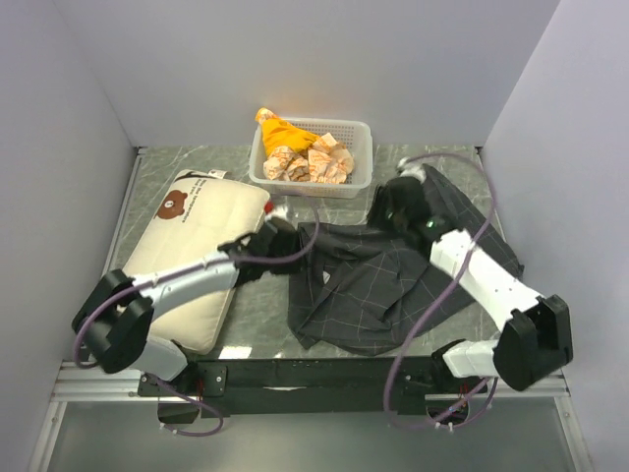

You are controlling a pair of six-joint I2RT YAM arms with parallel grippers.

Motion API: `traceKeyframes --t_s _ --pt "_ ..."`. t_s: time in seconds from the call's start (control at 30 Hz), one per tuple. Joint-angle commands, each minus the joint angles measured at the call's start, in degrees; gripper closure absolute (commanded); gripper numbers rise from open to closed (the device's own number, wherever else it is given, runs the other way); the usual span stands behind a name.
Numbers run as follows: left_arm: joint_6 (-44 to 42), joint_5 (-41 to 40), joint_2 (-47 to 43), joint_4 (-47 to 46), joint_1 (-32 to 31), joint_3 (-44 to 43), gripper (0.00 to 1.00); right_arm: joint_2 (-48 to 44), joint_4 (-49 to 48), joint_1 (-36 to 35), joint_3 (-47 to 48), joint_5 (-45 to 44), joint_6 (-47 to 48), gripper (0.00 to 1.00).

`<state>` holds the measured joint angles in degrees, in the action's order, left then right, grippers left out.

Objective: Put the pillow into the pillowcase

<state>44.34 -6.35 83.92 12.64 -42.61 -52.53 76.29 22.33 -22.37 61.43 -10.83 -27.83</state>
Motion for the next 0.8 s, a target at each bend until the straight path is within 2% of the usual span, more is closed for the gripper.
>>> traceKeyframes --t_s 0.0,0.1,0.17,0.27,0.43,0.63,0.73,0.77 --pt "4.8 -2.9 -6.2 -3.9 -7.8 6.6 0.51 -3.5 -5.3 -8.6 -10.1 2.7 4.1 0.51" --pt "4.4 -3.7 -7.6 -6.5 -13.6 9.1 0.48 -2.7 -9.1 -14.4 -14.6 2.3 6.1 0.53" --pt "2.8 -4.6 -7.2 -8.1 -16.9 9.2 0.42 -0.2 -8.7 -15.3 -13.6 2.0 6.9 0.54" --pt "2.1 -8.1 -2.8 -5.4 -19.0 6.1 0.37 3.4 -7.8 -15.5 -12.2 0.5 6.7 0.55" --pt "0.1 -13.0 3.2 -2.3 -20.1 1.4 0.39 4.0 -5.3 -15.5 -11.8 -2.5 3.9 0.57" --pt "-2.0 -15.0 9.1 -1.8 -20.6 -1.5 0.40 0.8 -6.3 -15.4 -15.9 -1.6 0.4 0.57" --pt "-2.8 -14.7 11.7 -1.7 -20.6 -3.2 0.43 -0.4 -6.7 -15.4 -17.6 -0.9 -0.6 0.57" --pt "-2.4 -14.9 12.5 -1.6 -20.7 -3.5 0.48 -0.5 -6.7 -15.3 -17.8 -1.0 -0.7 0.57"
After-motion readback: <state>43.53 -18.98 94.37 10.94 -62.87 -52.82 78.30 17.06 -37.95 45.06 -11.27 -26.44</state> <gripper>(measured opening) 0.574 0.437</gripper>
